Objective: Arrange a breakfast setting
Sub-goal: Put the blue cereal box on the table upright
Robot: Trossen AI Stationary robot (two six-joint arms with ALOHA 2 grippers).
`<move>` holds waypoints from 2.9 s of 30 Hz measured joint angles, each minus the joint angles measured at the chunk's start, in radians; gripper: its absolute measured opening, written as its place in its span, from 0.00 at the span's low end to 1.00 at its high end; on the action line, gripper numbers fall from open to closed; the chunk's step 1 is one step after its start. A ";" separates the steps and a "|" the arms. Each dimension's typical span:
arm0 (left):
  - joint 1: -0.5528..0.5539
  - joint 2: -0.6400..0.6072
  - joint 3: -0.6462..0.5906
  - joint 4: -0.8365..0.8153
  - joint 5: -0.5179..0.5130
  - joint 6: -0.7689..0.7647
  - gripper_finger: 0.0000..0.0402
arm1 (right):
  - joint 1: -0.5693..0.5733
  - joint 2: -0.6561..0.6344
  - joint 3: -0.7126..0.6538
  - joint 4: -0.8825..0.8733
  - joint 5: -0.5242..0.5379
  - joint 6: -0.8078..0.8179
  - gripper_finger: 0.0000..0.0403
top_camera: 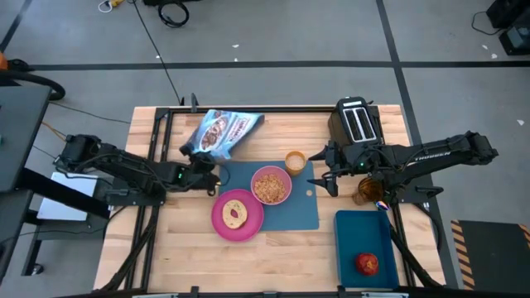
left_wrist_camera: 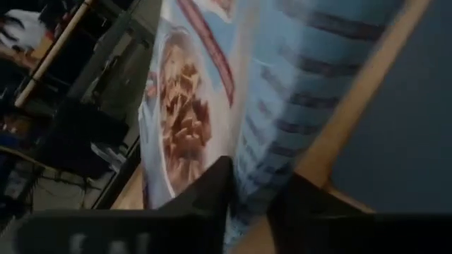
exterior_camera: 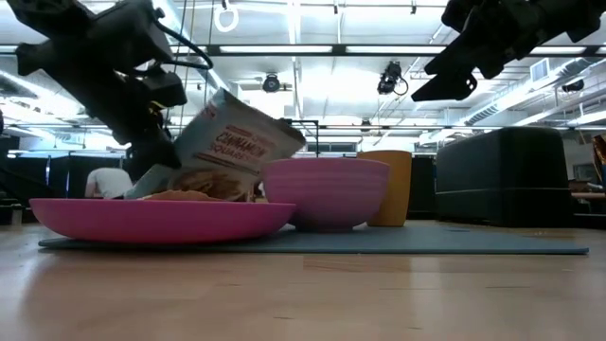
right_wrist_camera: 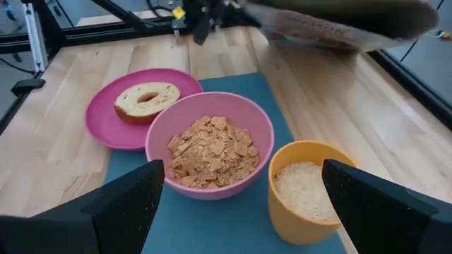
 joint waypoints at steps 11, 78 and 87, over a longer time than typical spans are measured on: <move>0.034 -0.045 0.000 -0.037 -0.141 -0.364 0.05 | 0.000 0.000 0.000 -0.017 -0.005 0.008 0.98; 0.108 -0.158 0.069 -0.577 -0.114 -1.087 0.37 | 0.005 0.000 0.000 -0.017 -0.004 0.052 0.98; 0.113 -0.158 0.069 -0.588 -0.145 -1.085 0.34 | 0.005 0.000 0.000 -0.017 -0.005 0.051 0.98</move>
